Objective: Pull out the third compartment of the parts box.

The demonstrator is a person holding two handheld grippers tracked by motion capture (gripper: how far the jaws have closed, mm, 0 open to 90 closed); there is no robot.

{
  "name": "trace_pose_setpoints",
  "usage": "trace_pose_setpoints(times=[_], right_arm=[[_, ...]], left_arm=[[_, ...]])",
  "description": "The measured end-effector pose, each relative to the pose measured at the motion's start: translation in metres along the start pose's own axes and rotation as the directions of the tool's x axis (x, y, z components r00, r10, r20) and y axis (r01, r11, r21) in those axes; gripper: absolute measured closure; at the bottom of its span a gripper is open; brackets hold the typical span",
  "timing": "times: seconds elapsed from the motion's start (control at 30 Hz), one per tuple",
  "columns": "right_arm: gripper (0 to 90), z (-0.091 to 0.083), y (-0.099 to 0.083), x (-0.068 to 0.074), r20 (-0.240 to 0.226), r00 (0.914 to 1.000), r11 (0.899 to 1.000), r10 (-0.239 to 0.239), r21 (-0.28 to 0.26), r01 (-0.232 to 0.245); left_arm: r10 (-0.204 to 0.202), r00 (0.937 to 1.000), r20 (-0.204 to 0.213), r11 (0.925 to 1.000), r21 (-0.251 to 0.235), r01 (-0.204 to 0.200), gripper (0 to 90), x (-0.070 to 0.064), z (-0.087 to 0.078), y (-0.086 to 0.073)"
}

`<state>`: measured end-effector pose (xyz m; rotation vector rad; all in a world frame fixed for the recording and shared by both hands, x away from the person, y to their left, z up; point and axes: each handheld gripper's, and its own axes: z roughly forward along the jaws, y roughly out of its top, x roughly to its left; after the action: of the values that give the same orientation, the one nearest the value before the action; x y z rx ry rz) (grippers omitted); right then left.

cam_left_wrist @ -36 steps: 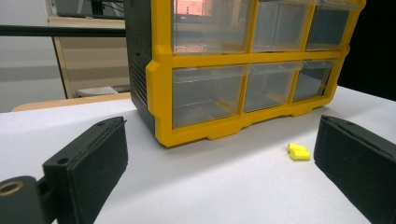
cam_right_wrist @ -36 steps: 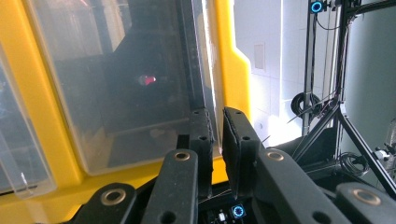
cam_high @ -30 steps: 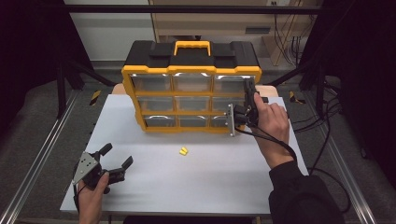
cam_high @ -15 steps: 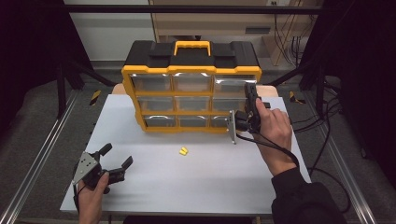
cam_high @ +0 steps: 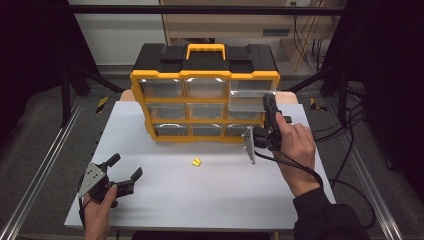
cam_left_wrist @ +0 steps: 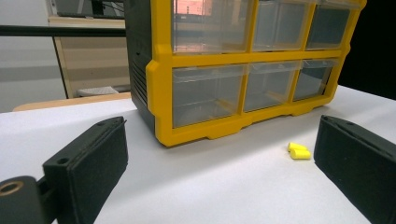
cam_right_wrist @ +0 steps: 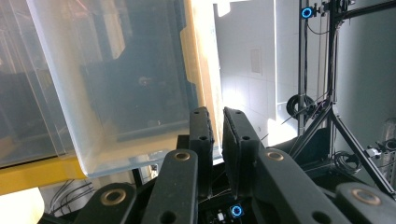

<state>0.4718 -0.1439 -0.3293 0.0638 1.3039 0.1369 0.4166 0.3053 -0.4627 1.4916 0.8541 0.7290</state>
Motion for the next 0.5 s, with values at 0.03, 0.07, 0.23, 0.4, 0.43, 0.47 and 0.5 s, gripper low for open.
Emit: trace_pose_setpoints(times=[0.03,0.07,0.23,0.4,0.43,0.47,0.5], right_arm=[[82.4,0.0,0.0,0.0,0.0,1.0,1.0,0.0,0.0,0.0],[82.3,-0.0022,0.0005,0.0002,0.002,1.0,1.0,0.006,-0.002,-0.006],[82.2,-0.0052,-0.0001,0.0013,0.002,1.0,1.0,0.005,-0.002,-0.005],[82.3,-0.0077,-0.0013,0.0024,0.001,0.9999,1.0,0.01,0.001,-0.01],[82.4,-0.0086,-0.0017,0.0019,0.0,0.9999,1.0,0.013,0.001,-0.013],[82.5,-0.0093,-0.0019,0.0012,0.001,0.9999,1.0,0.013,0.003,-0.013],[82.5,-0.0093,-0.0019,0.0012,0.001,0.9999,1.0,0.013,0.003,-0.013]], left_arm=[[0.0,1.0,0.0,1.0,0.0,0.0,2.9,0.0,0.0,0.0],[0.0,1.0,0.0,1.0,0.0,0.0,2.9,-0.0001,0.0001,0.0],[-0.001,1.0,0.0,1.0,-0.001,0.001,2.9,-0.0001,-0.0002,0.0],[0.0,1.0,0.0,1.0,0.0,0.0,2.9,-0.0001,-0.0001,0.0],[0.001,1.0,0.0,1.0,0.0,-0.001,2.9,-0.0003,0.0,0.0],[0.001,1.0,0.0,1.0,0.0,-0.001,2.9,-0.0004,0.0,0.0],[0.001,1.0,0.001,1.0,0.0,-0.001,2.9,-0.0003,0.0,0.0]])
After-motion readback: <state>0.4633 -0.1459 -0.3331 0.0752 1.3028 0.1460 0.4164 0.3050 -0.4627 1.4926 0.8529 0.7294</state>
